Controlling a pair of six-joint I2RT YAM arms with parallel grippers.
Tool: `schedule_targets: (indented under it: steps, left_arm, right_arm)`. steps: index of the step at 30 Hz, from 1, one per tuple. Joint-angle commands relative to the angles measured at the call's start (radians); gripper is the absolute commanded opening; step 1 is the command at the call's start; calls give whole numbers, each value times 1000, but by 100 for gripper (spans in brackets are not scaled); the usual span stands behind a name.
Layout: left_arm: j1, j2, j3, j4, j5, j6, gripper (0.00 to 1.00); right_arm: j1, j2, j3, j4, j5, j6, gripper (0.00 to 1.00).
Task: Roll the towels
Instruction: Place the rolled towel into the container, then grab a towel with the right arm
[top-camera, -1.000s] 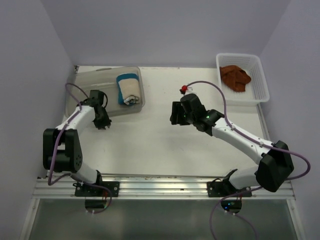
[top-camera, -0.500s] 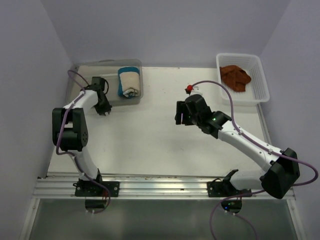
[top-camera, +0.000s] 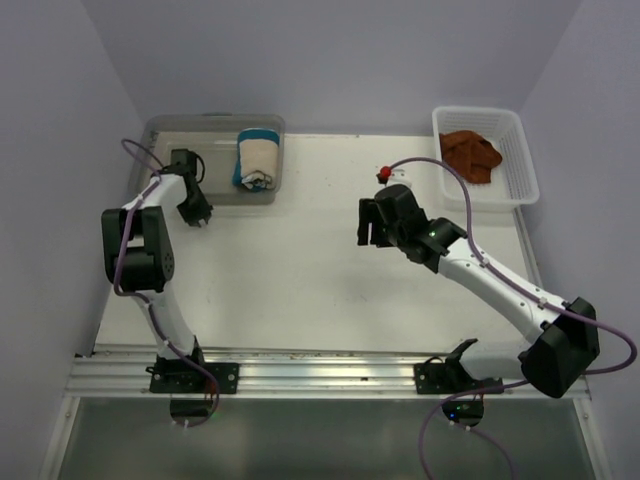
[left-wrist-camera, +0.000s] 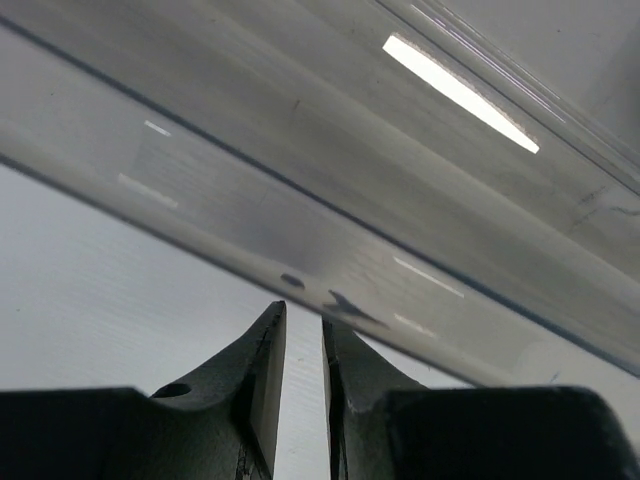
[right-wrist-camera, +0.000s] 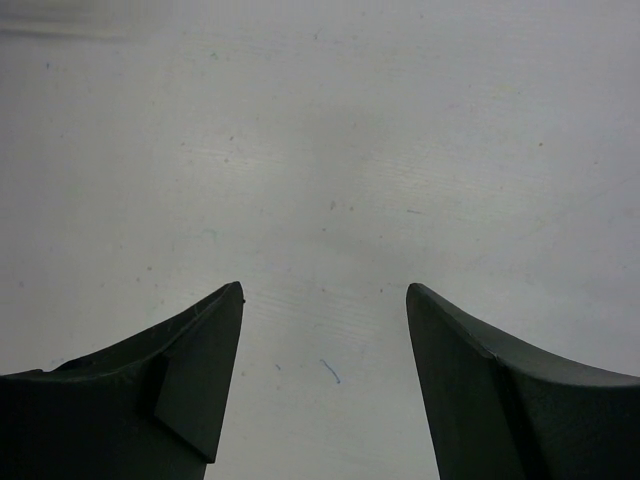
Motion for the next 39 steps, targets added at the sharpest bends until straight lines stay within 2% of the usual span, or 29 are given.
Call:
schedule_targets:
  steps: [1, 8, 9, 10, 13, 15, 19, 22, 28, 35, 39]
  left_arm:
    - [6, -110, 3, 15, -11, -12, 25]
    - [-49, -301, -30, -6, -8, 13, 29]
    - [-66, -338, -43, -6, -10, 16, 31]
    - [-80, -357, -53, -1, -11, 17, 31]
    - [-214, -400, -73, -7, -13, 17, 36]
    - [-252, -414, -85, -15, -2, 10, 39]
    - [-350, -426, -89, -34, -1, -10, 41]
    - [-455, -437, -108, -20, -5, -32, 42]
    - [-577, -374, -122, 2, 15, -33, 43]
    - [-614, -320, -138, 57, 96, 7, 43]
    - [-617, -331, -166, 86, 141, 34, 45]
  right_arm:
    - [-74, 2, 68, -14, 16, -36, 71]
    - [-221, 66, 195, -60, -1, -79, 77]
    - [-243, 77, 210, -66, -7, -80, 88]
    - [-293, 98, 225, -69, -15, -79, 88]
    - [-384, 150, 299, -92, -35, -71, 89]
    - [-429, 176, 356, -95, -56, -70, 89]
    - [-539, 278, 456, -111, -89, -57, 89]
    - [-583, 360, 531, -124, -98, -41, 89]
    - [-639, 489, 652, -143, -112, -27, 89]
    - [-651, 575, 741, -151, -80, -37, 90]
    - [-737, 673, 819, -151, -147, -4, 89]
